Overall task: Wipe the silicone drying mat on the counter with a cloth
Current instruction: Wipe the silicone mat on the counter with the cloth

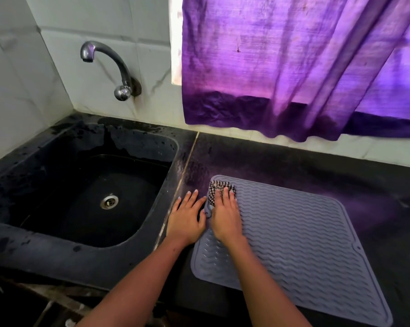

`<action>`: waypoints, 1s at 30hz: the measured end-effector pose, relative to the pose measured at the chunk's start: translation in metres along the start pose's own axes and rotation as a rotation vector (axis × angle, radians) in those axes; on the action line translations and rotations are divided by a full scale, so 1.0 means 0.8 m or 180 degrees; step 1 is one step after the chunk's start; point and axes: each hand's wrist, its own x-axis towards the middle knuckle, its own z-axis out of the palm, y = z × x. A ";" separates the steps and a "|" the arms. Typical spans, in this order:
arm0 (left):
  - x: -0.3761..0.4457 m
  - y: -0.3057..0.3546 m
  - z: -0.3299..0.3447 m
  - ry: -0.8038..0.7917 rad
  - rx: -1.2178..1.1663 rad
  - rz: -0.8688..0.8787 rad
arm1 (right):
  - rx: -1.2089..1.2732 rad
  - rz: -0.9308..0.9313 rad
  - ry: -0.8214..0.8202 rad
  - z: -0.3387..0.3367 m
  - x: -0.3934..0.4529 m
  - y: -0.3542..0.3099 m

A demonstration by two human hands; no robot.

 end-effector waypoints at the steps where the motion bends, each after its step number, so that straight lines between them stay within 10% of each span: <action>1: 0.000 0.000 0.000 -0.0007 0.0005 -0.0005 | -0.0073 0.0041 -0.0026 0.001 -0.002 -0.002; 10: 0.001 -0.001 0.001 -0.0058 0.0036 0.0026 | 0.0298 -0.0036 -0.0138 -0.009 0.005 0.003; 17: 0.000 -0.003 0.000 -0.0049 -0.0065 0.0068 | 0.3183 0.1523 0.1233 -0.054 0.017 0.009; 21: -0.001 -0.003 0.000 -0.0018 -0.0117 0.0084 | 0.1773 0.0904 0.1493 -0.069 0.019 0.017; 25: 0.000 -0.004 0.002 0.0004 -0.0100 0.0094 | 0.0298 0.0324 0.0406 -0.035 0.019 0.040; 30: 0.003 -0.008 0.008 0.0064 -0.0075 0.0106 | 0.0139 0.0285 -0.0066 -0.017 0.017 0.054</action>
